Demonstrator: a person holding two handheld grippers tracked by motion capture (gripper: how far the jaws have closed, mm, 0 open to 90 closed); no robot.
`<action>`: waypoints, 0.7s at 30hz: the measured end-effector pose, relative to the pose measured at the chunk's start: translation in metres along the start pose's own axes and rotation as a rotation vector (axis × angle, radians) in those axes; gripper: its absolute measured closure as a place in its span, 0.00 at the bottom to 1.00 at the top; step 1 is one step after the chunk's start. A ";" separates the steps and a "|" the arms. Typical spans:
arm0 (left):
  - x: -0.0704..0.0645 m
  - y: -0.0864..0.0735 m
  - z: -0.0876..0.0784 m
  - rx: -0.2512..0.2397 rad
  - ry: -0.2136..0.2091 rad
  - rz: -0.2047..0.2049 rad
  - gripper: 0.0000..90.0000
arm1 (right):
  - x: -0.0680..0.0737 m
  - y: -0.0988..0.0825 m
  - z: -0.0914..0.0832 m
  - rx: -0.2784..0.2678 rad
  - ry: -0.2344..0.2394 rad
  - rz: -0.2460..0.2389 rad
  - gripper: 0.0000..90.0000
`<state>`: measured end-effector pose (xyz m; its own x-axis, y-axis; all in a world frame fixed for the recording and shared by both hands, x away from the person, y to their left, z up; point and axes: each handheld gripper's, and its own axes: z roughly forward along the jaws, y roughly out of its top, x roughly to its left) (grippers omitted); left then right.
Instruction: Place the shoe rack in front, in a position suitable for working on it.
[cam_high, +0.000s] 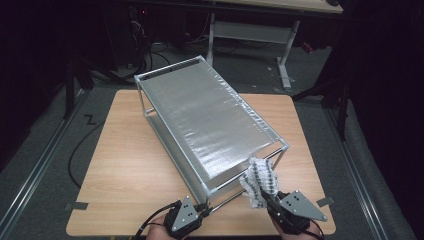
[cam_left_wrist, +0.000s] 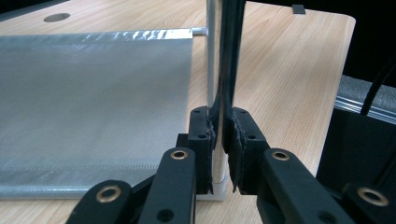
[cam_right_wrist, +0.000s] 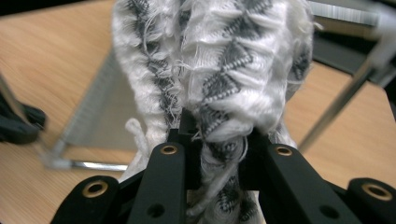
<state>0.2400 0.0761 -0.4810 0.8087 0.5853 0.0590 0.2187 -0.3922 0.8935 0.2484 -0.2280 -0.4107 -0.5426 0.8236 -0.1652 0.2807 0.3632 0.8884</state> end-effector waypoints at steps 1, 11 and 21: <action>0.000 0.000 0.000 0.001 0.000 0.000 0.89 | -0.002 -0.003 0.003 0.012 0.000 0.008 0.85; -0.002 0.000 -0.003 0.010 0.020 0.009 0.88 | -0.009 -0.021 0.031 0.119 0.048 0.025 0.85; -0.002 -0.005 -0.015 0.019 0.052 0.009 0.88 | -0.021 -0.005 0.036 0.069 0.030 0.054 0.84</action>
<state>0.2296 0.0878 -0.4794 0.7813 0.6176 0.0902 0.2226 -0.4108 0.8841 0.2871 -0.2317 -0.4274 -0.5487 0.8295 -0.1040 0.3636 0.3488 0.8638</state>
